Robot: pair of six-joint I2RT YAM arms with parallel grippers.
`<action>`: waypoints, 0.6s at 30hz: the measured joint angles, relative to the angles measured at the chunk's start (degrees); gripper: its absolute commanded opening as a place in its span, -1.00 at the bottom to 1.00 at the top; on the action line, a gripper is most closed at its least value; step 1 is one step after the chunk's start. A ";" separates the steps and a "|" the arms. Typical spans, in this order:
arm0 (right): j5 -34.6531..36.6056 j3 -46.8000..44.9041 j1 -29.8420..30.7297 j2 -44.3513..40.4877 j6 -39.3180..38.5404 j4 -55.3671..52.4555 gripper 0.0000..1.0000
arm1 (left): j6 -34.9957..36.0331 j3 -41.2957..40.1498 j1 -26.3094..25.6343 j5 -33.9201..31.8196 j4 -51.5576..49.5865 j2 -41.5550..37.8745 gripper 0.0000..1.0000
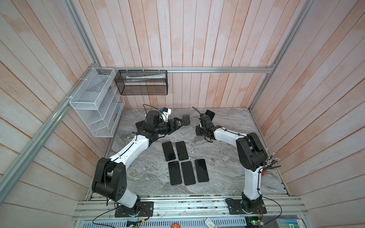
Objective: Remove the phone from the phone stand
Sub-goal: Rotate the phone stand at the top-center of the table.
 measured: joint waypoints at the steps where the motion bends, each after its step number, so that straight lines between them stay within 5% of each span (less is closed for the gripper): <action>1: 0.00 0.00 -0.07 0.00 -0.09 0.00 -0.03 | 0.00 0.00 0.04 0.00 0.00 0.00 0.90; 18: 0.85 -1.68 -1.27 -0.37 -0.52 -0.02 -0.03 | 0.00 0.00 0.37 0.00 0.00 0.00 0.90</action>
